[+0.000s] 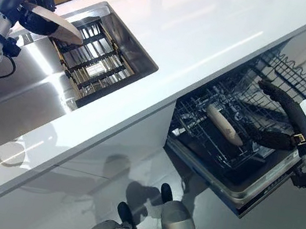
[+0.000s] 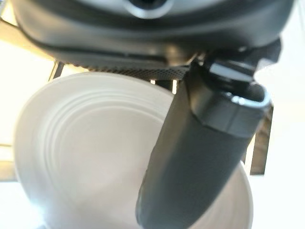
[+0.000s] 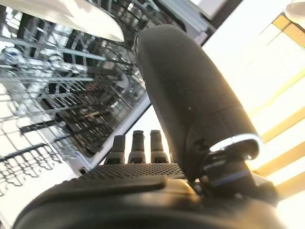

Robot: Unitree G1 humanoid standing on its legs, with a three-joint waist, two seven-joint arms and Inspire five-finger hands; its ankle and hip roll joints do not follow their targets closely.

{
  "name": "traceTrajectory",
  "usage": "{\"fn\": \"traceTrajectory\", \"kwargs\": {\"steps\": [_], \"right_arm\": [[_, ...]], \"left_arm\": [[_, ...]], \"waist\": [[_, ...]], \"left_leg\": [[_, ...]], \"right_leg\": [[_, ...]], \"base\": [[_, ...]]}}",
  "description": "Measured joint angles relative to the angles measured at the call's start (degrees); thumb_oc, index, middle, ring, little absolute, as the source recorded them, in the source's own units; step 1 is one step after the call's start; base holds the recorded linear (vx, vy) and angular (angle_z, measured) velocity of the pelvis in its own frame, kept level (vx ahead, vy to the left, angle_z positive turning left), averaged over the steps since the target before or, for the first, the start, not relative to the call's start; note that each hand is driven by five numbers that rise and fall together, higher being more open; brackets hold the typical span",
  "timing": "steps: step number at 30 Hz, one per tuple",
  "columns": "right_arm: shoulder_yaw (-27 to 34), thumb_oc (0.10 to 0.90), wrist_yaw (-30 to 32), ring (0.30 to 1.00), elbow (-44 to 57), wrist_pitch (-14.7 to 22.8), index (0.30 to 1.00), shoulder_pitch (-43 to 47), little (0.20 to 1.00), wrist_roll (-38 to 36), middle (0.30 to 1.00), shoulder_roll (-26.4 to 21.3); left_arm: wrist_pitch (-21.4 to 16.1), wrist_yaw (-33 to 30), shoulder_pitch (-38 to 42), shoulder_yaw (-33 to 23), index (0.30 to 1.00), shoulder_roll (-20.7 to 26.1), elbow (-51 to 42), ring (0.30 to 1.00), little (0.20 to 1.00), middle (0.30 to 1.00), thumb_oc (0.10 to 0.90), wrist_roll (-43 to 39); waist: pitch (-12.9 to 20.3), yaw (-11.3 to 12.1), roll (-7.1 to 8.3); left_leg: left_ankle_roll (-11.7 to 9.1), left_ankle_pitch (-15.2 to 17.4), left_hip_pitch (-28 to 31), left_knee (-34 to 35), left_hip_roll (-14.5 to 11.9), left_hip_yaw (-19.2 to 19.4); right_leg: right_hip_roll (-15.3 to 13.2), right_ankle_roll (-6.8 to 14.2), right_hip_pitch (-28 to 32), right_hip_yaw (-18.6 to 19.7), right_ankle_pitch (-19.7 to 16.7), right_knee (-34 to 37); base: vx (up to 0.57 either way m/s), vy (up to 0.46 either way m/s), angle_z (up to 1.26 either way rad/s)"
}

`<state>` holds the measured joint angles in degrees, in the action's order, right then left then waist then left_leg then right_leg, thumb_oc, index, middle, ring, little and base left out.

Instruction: Pick up plates and place into dishwasher.

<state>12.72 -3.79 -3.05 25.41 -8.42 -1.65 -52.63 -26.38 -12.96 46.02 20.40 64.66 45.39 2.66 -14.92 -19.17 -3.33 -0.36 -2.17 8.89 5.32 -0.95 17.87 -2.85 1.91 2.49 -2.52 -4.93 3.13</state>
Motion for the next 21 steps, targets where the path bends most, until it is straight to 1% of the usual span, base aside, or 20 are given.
{"fn": "traceTrajectory", "kwargs": {"steps": [1,3,5,7,9,12,15,18,21], "right_arm": [[0.0,0.800,0.0,0.900,0.0,0.0,0.900,0.0,0.900,-0.1,0.900,0.0],[0.0,0.800,0.0,0.900,0.0,0.0,0.900,0.0,0.900,-0.6,0.900,0.3],[-0.1,0.800,0.0,0.900,0.0,0.4,0.900,0.1,0.900,-2.0,0.900,0.7],[-0.1,0.800,-0.3,0.900,0.2,0.6,0.900,0.4,0.900,-3.7,0.900,1.6],[-0.3,0.800,-1.3,0.900,0.9,0.6,0.900,1.0,0.900,-7.6,0.900,2.8],[-1.2,0.800,-3.2,0.900,2.1,0.6,0.900,3.3,0.900,-11.4,0.900,4.3],[-2.4,0.800,-5.3,0.900,4.3,0.5,0.900,5.0,0.900,-14.3,0.900,4.8],[-2.5,0.800,-7.1,0.900,5.8,0.3,0.900,6.3,0.900,-16.8,0.900,6.2],[-2.6,0.800,-8.0,0.900,7.3,-0.6,0.900,7.9,0.900,-20.3,0.900,7.7]], "left_arm": [[-1.4,-1.3,-0.5,-0.2,0.300,0.0,-0.7,0.300,0.200,0.300,0.100,0.0],[-2.7,-2.2,-0.9,-0.2,0.300,0.0,-2.3,0.300,0.200,0.300,0.100,-0.5],[-5.3,-3.2,-1.0,-0.2,0.300,-0.2,-6.5,0.300,0.200,0.300,0.100,-1.7],[-6.3,-3.3,-1.0,-0.4,0.300,-0.8,-9.6,0.300,0.200,0.300,0.100,-2.9],[-6.5,-3.3,-1.1,-1.0,0.300,-2.9,-14.4,0.300,0.200,0.300,0.100,-5.5],[-7.2,-3.1,-1.4,-2.4,0.300,-5.7,-19.2,0.300,0.200,0.300,0.100,-7.7],[-7.7,-2.6,-1.5,-2.5,0.300,-7.6,-24.3,0.300,0.200,0.300,0.100,-8.8],[-8.0,-1.1,-1.5,-2.5,0.300,-8.3,-27.2,0.300,0.200,0.300,0.100,-11.1],[-7.6,-0.1,-1.5,-2.5,0.300,-10.5,-29.4,0.300,0.200,0.300,0.100,-15.9]], "waist": [[0.4,0.1,0.01],[1.0,0.4,-0.01],[1.8,1.1,0.01],[2.2,1.4,0.01],[2.6,1.8,-0.08],[3.3,1.9,-0.08],[4.3,1.8,-0.22],[5.2,1.8,-0.28],[6.0,1.8,-0.62]], "left_leg": [[0.0,0.0,0.0,0.0,0.0,0.0],[0.0,0.0,0.0,0.0,0.0,-0.2],[0.0,0.0,0.0,0.0,0.0,-0.3],[0.1,0.0,0.2,0.1,0.0,-0.4],[0.1,0.0,0.7,0.1,0.0,-0.5],[0.1,0.0,0.7,0.1,-0.1,-0.6],[0.1,0.0,0.7,0.1,-0.2,-0.5],[0.1,0.0,0.7,0.1,-0.1,-0.3],[0.0,0.1,0.8,0.1,-0.2,-0.2]], "right_leg": [[0.0,0.0,0.0,0.0,0.0,0.0],[0.0,0.0,0.1,-0.1,0.0,0.0],[0.0,0.0,0.1,-0.1,0.0,0.0],[0.0,0.0,0.4,-0.1,0.0,0.0],[0.1,0.0,0.9,0.0,0.0,0.2],[0.2,0.0,1.0,0.1,0.0,0.2],[0.3,-0.1,0.9,0.2,-0.1,0.5],[0.5,-0.3,1.0,0.4,-0.3,0.8],[0.5,-0.3,1.0,0.5,-0.3,0.9]], "base": [[-0.04,0.067,0.01],[-0.02,0.044,0.02],[-0.03,0.049,0.02],[-0.03,0.052,0.01],[-0.02,0.047,0.01],[-0.01,0.027,-0.01],[-0.01,0.023,-0.02],[-0.02,0.032,-0.04],[-0.02,0.017,-0.01]]}}
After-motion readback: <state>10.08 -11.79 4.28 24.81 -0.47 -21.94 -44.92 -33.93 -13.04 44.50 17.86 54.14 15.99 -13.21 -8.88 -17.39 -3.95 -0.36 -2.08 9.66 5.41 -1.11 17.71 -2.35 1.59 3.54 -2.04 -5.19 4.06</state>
